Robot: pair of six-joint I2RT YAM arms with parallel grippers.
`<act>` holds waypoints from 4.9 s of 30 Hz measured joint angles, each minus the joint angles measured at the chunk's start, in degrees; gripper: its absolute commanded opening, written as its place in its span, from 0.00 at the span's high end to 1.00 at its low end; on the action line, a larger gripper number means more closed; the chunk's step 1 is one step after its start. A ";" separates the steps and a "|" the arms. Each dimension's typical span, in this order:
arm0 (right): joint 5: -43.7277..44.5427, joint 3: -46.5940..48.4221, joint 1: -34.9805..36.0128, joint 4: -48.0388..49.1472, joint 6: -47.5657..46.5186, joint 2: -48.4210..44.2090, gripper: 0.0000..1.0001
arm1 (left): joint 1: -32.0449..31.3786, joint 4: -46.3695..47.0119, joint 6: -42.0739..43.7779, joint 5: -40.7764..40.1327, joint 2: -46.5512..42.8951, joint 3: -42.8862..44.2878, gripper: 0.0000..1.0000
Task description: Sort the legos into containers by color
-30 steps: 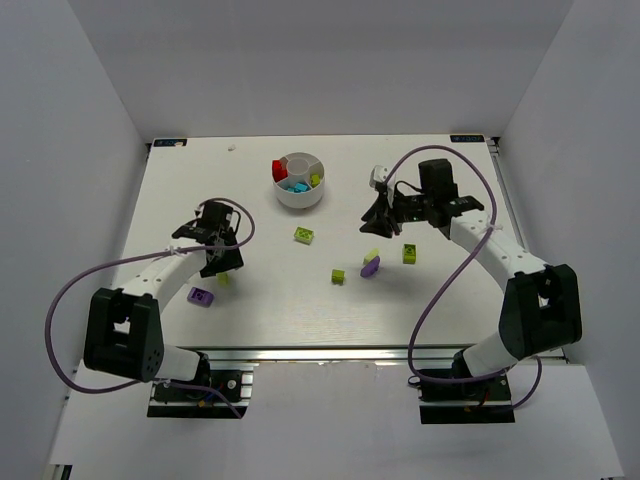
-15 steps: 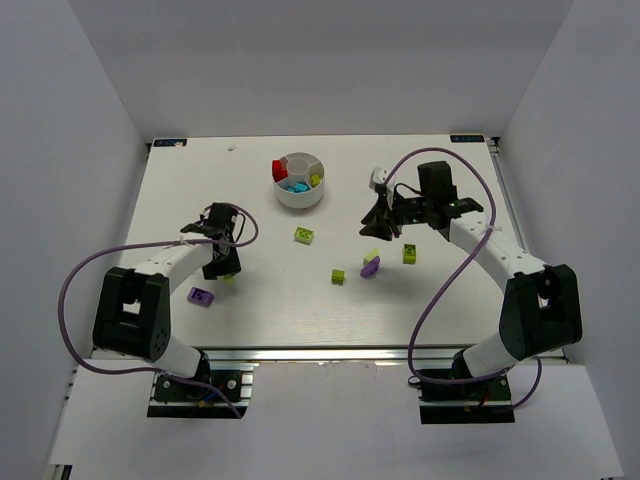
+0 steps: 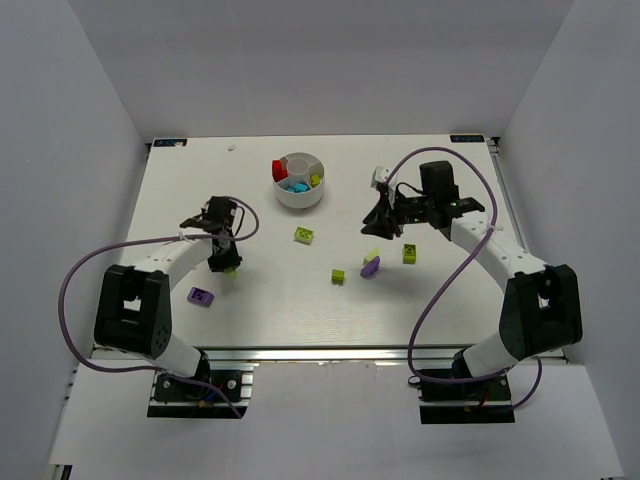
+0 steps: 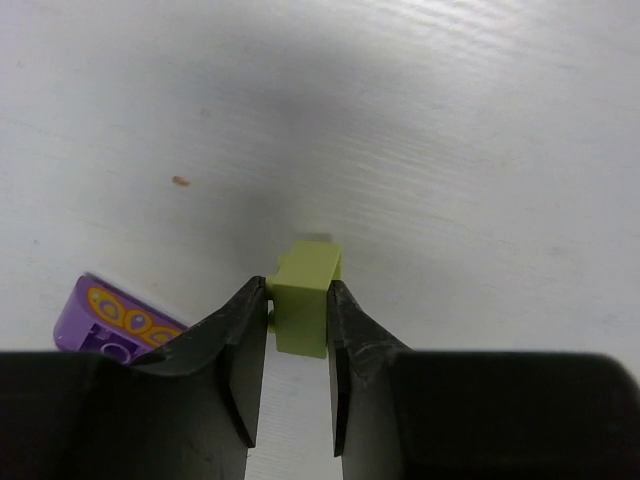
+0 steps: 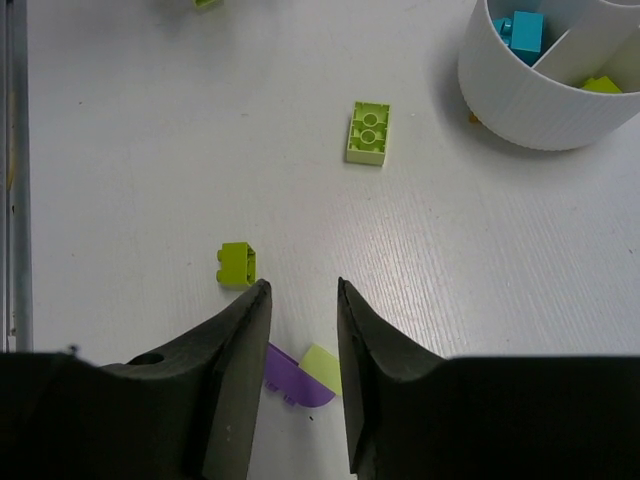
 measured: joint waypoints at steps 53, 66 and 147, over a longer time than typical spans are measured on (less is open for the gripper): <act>0.20 -4.63 -4.63 7.65 9.66 -4.85 1.00 | -5.70 16.06 14.47 22.40 46.71 71.82 0.80; 0.02 -5.51 -4.85 8.48 10.54 -5.51 1.00 | -5.70 14.84 14.62 20.37 48.63 72.83 0.53; 51.04 -0.46 -5.16 -10.84 41.27 13.09 0.96 | 0.92 17.64 -13.09 15.69 -39.58 -14.36 0.29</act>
